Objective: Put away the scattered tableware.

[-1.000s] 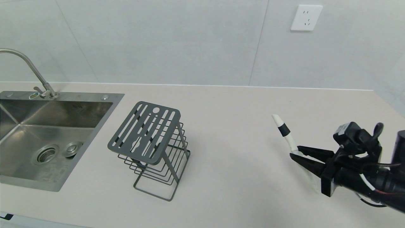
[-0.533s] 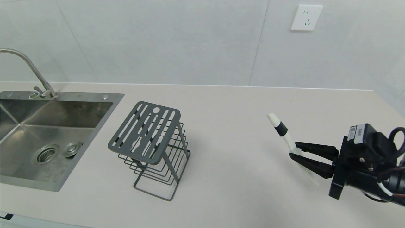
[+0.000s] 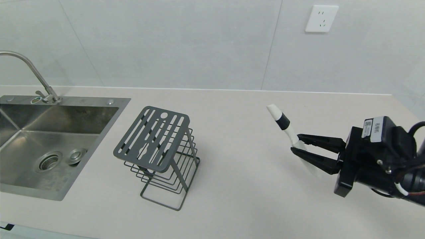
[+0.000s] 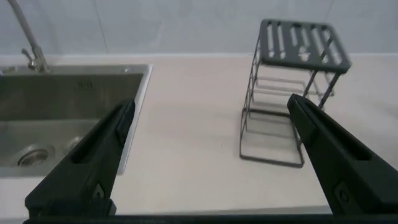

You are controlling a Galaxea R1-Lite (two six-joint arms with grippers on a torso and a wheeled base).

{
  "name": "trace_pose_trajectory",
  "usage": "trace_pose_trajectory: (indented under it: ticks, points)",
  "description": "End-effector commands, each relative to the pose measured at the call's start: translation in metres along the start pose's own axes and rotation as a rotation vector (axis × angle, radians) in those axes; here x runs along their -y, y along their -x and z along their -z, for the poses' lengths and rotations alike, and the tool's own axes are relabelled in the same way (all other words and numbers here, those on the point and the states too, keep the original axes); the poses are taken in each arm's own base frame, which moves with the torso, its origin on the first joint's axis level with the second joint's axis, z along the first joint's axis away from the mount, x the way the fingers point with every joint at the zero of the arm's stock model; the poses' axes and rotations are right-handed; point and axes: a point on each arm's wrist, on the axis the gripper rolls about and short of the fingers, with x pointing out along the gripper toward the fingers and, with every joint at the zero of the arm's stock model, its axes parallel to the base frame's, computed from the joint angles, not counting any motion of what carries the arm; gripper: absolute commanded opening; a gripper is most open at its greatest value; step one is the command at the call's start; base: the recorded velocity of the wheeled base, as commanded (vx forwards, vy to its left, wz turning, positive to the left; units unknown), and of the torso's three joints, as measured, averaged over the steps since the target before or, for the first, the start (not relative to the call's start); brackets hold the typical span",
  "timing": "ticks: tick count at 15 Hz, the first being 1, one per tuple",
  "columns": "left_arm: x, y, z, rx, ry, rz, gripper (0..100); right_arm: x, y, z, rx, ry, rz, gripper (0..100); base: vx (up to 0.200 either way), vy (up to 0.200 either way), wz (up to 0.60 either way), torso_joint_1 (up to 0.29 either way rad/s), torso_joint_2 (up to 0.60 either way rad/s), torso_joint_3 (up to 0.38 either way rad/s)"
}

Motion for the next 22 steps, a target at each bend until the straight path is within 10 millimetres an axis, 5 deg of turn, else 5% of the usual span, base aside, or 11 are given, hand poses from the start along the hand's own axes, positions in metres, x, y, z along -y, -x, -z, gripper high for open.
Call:
trace_pose_trajectory:
  ticks: [1,4,9,22]
  points:
    - [-0.003,-0.024,-0.027,-0.055,0.017,0.097,100,-0.004,0.000,0.002,-0.006,0.012,-0.018,0,0.000,0.000,0.00,0.000,0.00,0.000]
    - [-0.007,-0.051,-0.036,-0.135,0.018,0.126,100,-0.007,0.000,0.004,-0.008,0.017,-0.035,0,0.000,0.000,0.00,0.000,0.00,0.000]
    - [-0.007,-0.128,-0.033,-0.155,-0.058,0.467,100,-0.006,-0.001,0.002,0.001,0.043,-0.030,0,0.000,0.000,0.00,0.000,0.00,0.000]
    - [0.037,-0.205,-0.012,0.005,-0.064,0.973,100,-0.001,-0.005,-0.006,0.030,0.074,-0.017,0,0.000,0.000,0.00,0.000,0.00,0.000]
